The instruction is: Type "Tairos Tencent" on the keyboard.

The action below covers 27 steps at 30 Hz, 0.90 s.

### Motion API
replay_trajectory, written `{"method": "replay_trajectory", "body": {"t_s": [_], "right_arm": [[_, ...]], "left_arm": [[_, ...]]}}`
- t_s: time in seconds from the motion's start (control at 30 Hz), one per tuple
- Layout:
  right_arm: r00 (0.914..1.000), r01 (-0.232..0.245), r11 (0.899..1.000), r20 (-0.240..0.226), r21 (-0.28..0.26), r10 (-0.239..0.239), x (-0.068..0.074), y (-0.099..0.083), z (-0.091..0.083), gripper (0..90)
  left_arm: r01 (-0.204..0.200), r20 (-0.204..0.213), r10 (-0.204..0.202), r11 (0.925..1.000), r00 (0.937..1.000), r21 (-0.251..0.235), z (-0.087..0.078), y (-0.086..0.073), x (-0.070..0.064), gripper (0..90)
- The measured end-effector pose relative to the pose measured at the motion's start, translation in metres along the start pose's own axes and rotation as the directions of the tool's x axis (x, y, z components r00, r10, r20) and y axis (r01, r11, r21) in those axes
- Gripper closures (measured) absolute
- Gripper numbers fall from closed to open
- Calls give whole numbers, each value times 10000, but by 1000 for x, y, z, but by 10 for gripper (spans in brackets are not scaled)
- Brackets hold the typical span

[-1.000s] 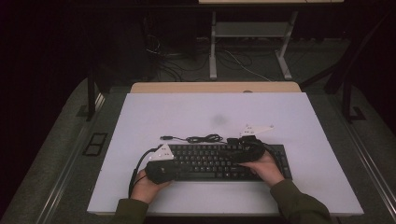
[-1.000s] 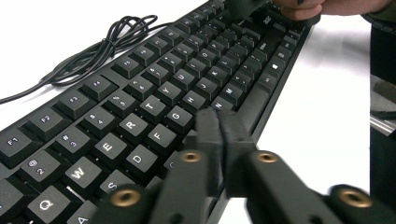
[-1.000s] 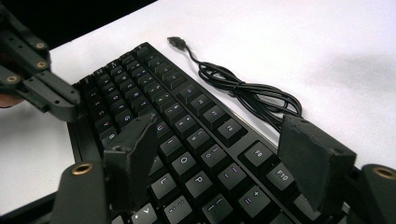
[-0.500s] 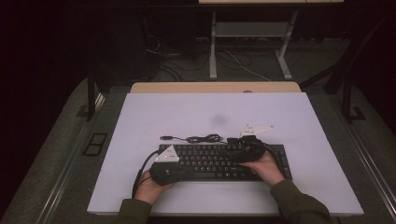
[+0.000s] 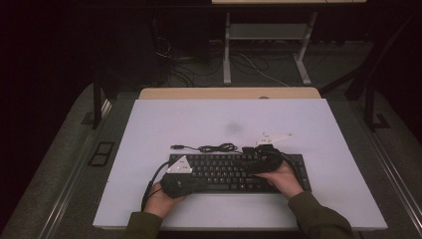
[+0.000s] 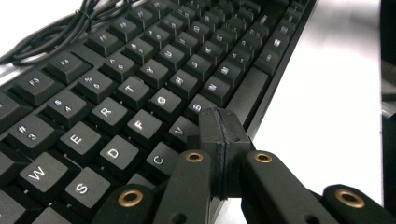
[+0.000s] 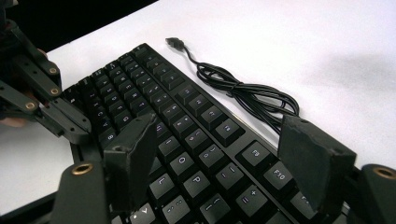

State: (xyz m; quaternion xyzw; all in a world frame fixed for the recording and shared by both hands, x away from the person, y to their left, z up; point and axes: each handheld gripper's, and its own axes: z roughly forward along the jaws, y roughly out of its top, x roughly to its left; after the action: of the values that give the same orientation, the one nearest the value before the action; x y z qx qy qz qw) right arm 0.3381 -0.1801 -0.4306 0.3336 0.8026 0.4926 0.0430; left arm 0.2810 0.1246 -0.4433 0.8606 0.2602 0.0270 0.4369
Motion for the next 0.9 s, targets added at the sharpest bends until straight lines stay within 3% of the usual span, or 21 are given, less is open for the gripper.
{"method": "replay_trajectory", "body": {"t_s": [0.47,0.63,0.9], "right_arm": [[10000,-12,10000,-67,-11,12,1,1,0,281],[9999,-13,10000,-113,-36,13,1,2,0,281],[9998,-18,10000,-174,-54,17,1,2,0,284]], "left_arm": [[23,38,-22,9997,10000,-232,-4,4,-2,865],[107,-4,-107,9989,9999,-464,-8,6,-2,789],[184,-205,-196,9981,9996,-586,-11,10,2,567]]}}
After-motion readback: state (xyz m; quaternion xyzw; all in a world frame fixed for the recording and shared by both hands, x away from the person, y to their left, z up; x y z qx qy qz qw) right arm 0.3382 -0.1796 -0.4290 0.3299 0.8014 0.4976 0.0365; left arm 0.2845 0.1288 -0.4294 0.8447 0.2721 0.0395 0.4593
